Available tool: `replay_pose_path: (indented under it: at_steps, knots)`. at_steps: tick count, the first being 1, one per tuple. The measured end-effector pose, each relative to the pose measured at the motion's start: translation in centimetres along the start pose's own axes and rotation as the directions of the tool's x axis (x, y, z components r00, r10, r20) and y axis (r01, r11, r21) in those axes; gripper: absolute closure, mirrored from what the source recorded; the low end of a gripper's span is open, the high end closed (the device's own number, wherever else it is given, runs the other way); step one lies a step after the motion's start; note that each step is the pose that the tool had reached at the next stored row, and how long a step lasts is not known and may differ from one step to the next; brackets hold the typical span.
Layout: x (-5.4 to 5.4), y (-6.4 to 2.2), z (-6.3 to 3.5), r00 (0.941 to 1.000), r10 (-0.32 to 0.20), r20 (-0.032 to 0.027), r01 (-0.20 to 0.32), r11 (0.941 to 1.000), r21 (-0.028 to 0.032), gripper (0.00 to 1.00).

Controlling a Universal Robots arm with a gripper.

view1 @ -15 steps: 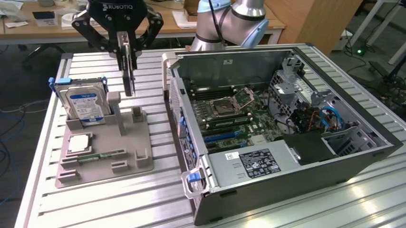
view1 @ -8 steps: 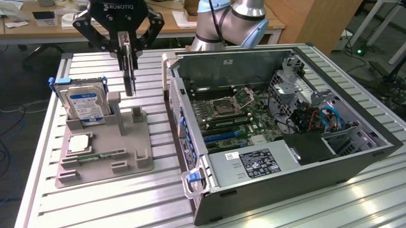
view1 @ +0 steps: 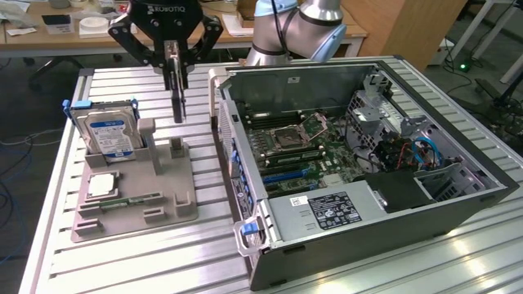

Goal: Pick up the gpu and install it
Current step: 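Pick up the gpu and move the gpu toward the slot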

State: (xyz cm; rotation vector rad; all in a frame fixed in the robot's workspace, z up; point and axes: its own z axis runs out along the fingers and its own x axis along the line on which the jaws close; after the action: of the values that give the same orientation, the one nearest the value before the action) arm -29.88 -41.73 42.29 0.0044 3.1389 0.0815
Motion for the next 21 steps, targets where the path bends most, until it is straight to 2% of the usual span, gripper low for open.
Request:
replay_pose_path:
  at_steps: [7,21]
  knots:
    - [-0.7,0.01,0.05,0.9996,0.027,0.0014,-0.027,0.9996,0.0001,0.72]
    - [-2.9,0.02,0.10,0.9995,0.031,0.0016,-0.031,0.9995,0.0001,0.72]
